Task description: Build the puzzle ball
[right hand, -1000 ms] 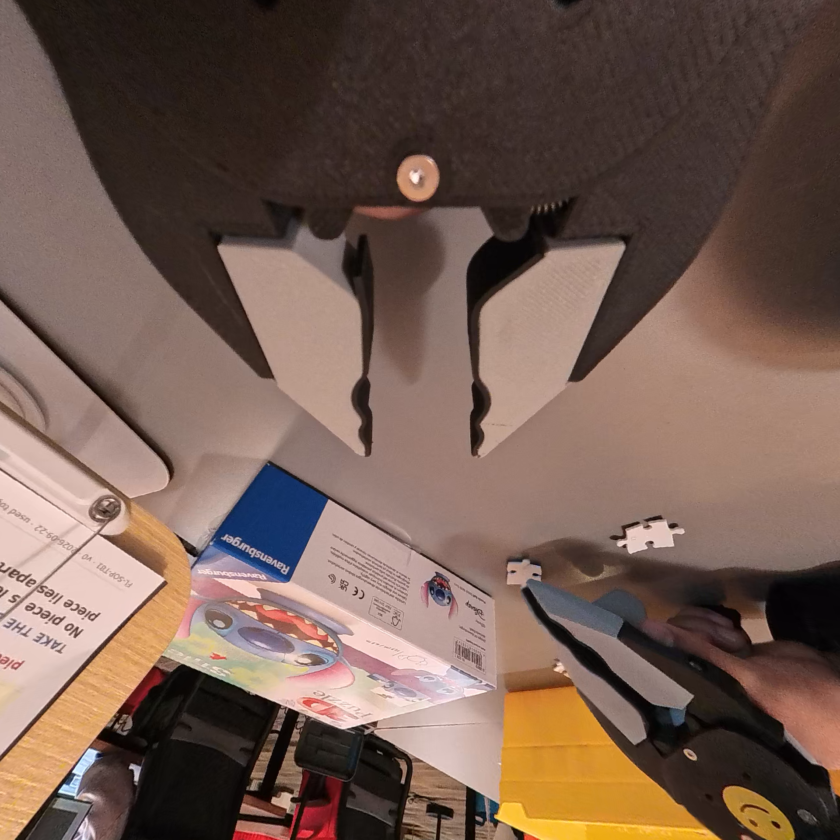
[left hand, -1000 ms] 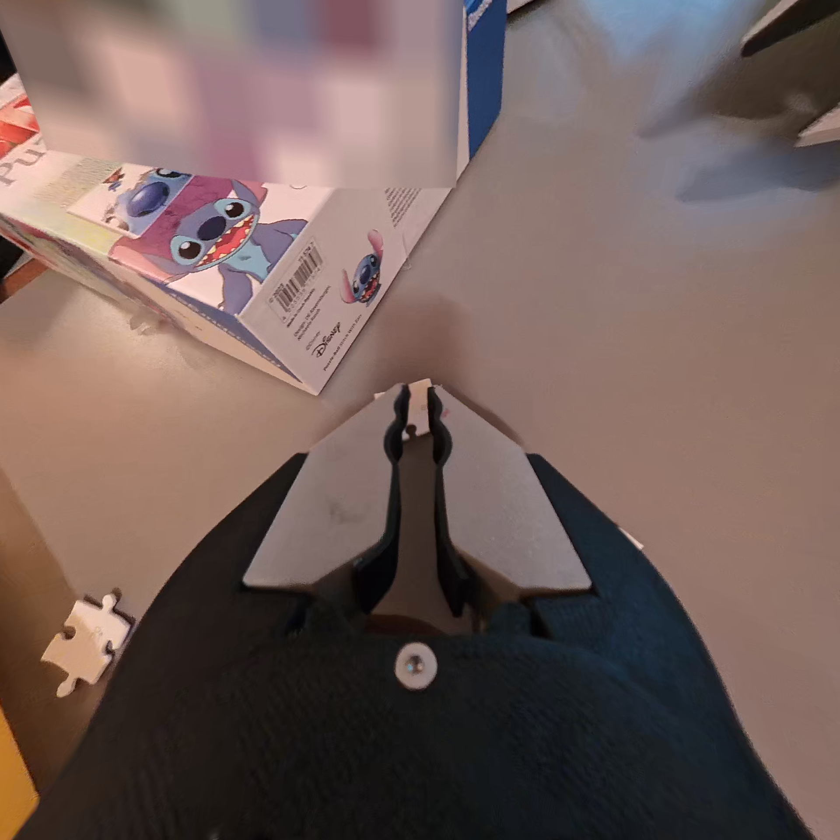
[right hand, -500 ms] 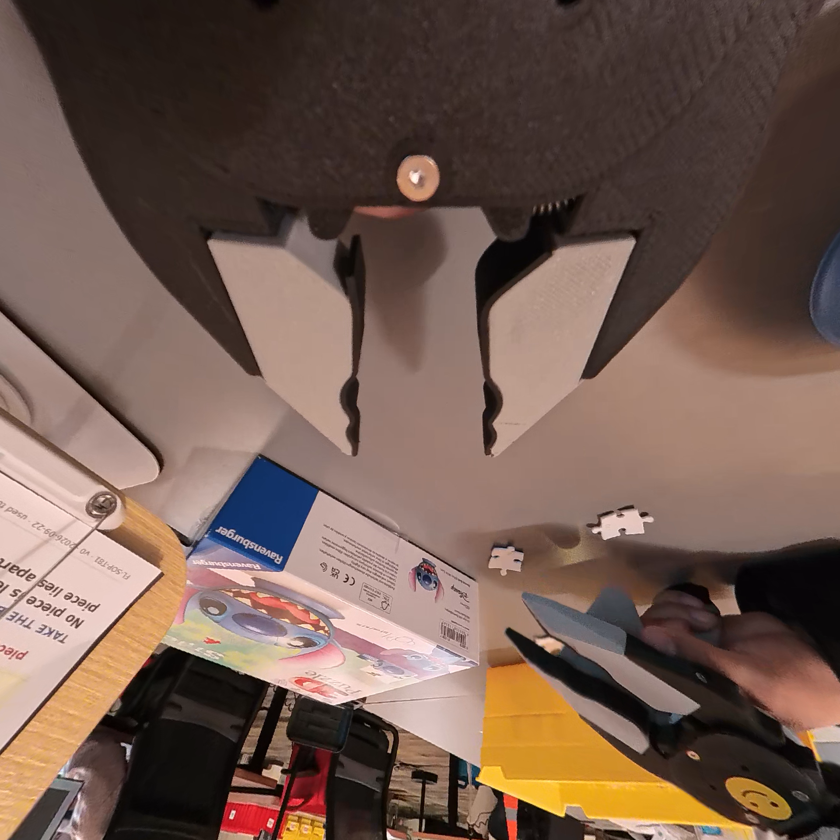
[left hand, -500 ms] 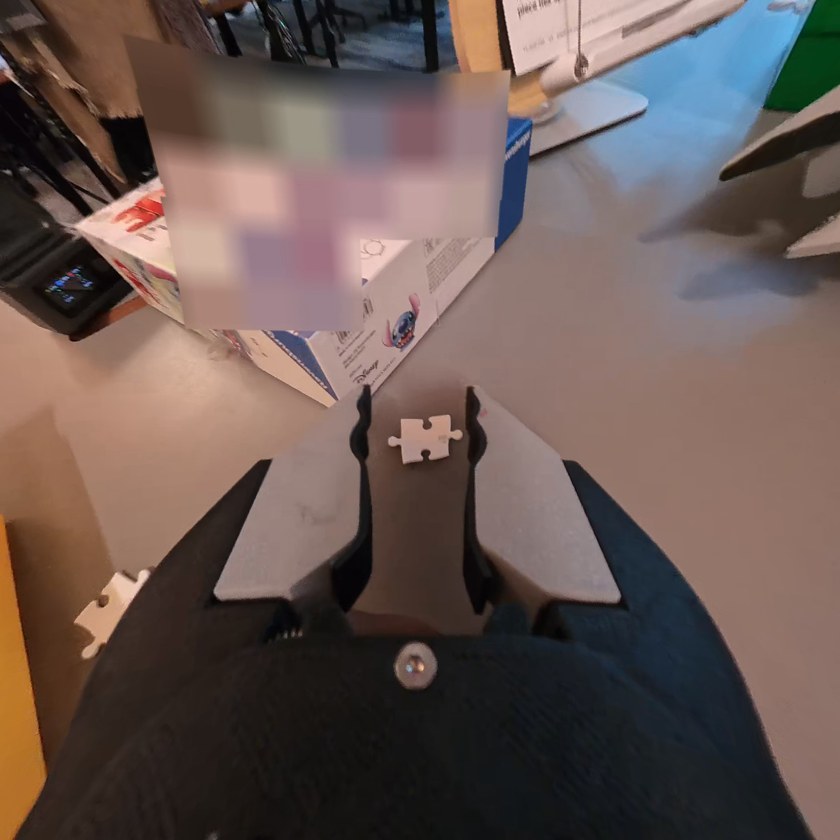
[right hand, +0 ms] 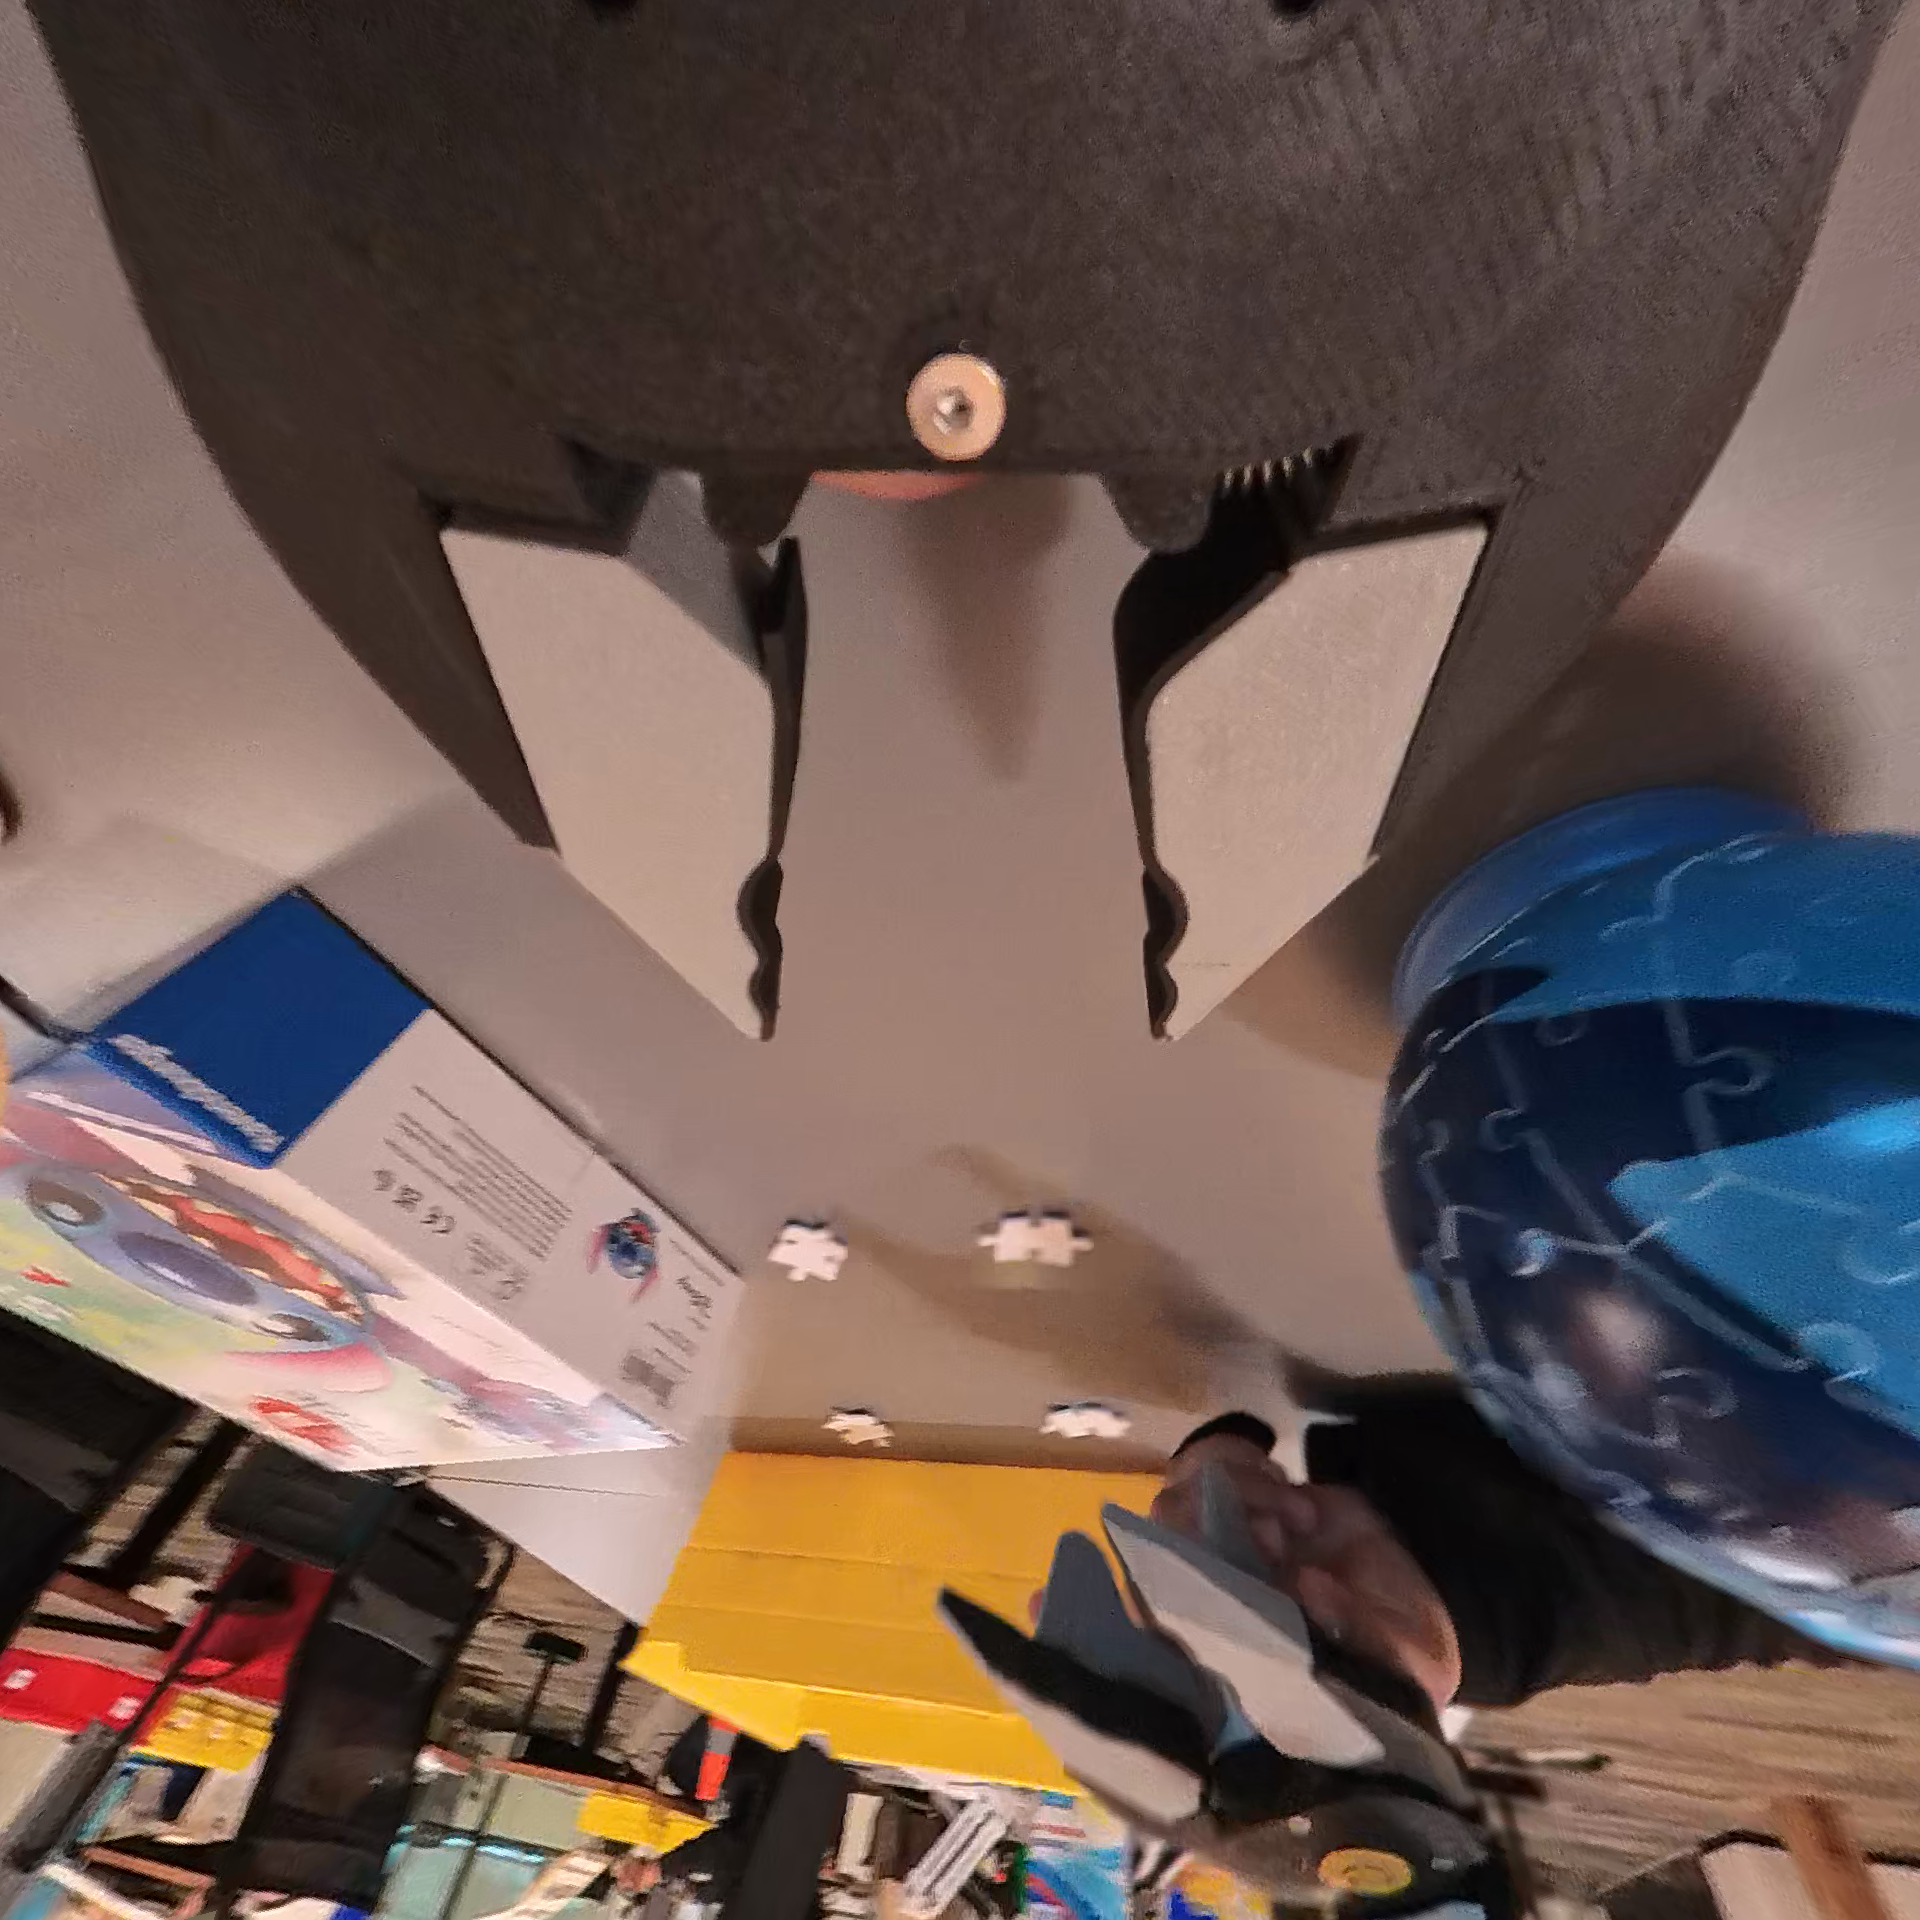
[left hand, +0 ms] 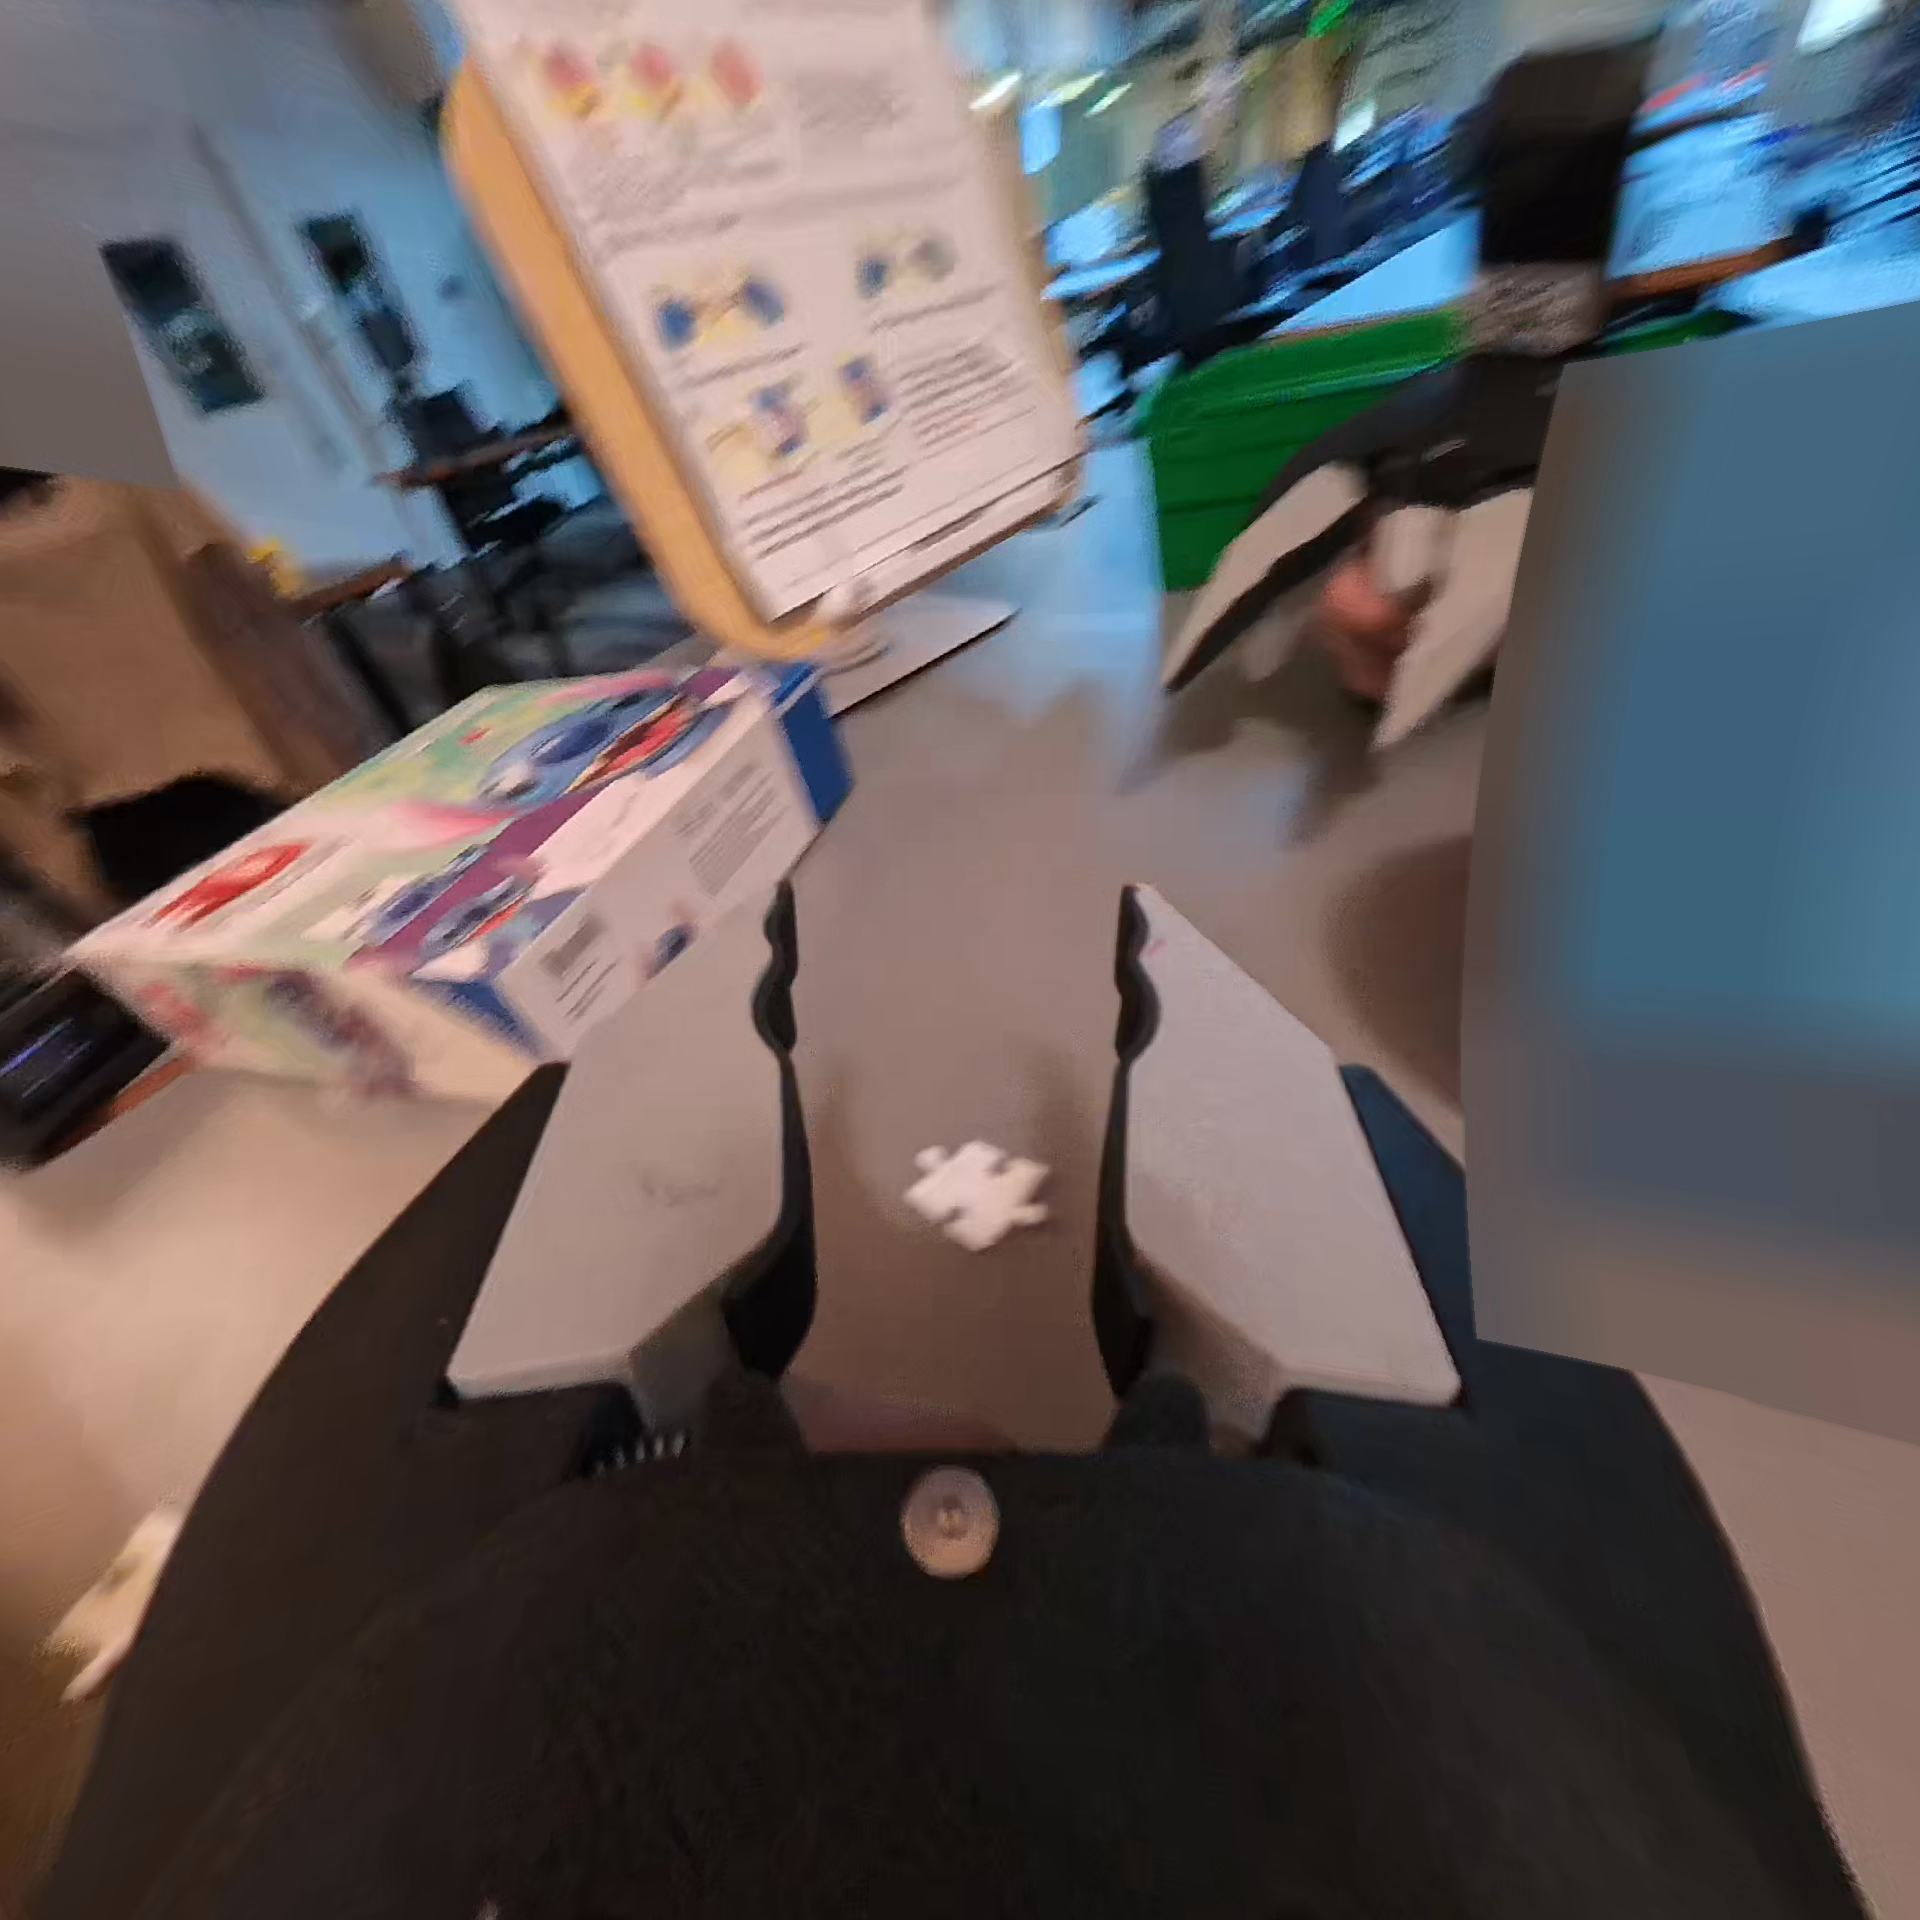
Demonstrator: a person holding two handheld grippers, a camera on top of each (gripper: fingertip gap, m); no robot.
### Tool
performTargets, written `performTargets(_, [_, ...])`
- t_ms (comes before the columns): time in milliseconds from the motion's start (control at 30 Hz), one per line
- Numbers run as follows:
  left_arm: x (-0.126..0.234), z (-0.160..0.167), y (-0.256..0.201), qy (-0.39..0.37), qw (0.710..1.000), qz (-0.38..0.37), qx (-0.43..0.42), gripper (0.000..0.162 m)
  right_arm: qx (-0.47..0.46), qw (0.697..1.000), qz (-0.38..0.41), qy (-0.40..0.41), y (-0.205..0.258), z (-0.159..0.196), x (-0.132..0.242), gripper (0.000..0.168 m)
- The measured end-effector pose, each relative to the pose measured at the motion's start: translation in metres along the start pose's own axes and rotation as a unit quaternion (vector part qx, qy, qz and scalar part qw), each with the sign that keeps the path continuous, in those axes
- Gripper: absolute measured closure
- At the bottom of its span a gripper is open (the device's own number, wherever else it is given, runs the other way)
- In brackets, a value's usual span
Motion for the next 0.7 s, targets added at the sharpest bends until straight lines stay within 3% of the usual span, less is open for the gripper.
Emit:
performTargets(133, [0.037, -0.032, -0.066, -0.06, 0.989, 0.136, -0.006, 0.093, 0.003, 0.997, -0.077, 0.018, 0.031, 0.007, 0.018, 0.099])
performTargets(300, [0.047, -0.011, -0.113, 0.004, 0.98, 0.187, -0.069, 0.078, 0.02, 0.986, -0.164, 0.009, 0.081, 0.006, 0.045, 0.091])
performTargets(533, [0.02, 0.006, -0.146, 0.04, 0.967, 0.209, -0.138, 0.061, 0.109, 0.987, -0.117, 0.009, 0.108, 0.004, 0.037, 0.085])
performTargets(700, [0.015, 0.006, -0.157, 0.043, 0.963, 0.224, -0.144, 0.064, 0.178, 0.981, -0.074, 0.013, 0.115, 0.003, 0.025, 0.085])
Point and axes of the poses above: each gripper's, where its closed fingertips meet, x back along the fingers, z out of its underside, y = z × x across the jaws, the point moved 1 cm from there along x, back along the fingers, and after that the axes turned 6 degrees about -y, right-handed, at the moved point
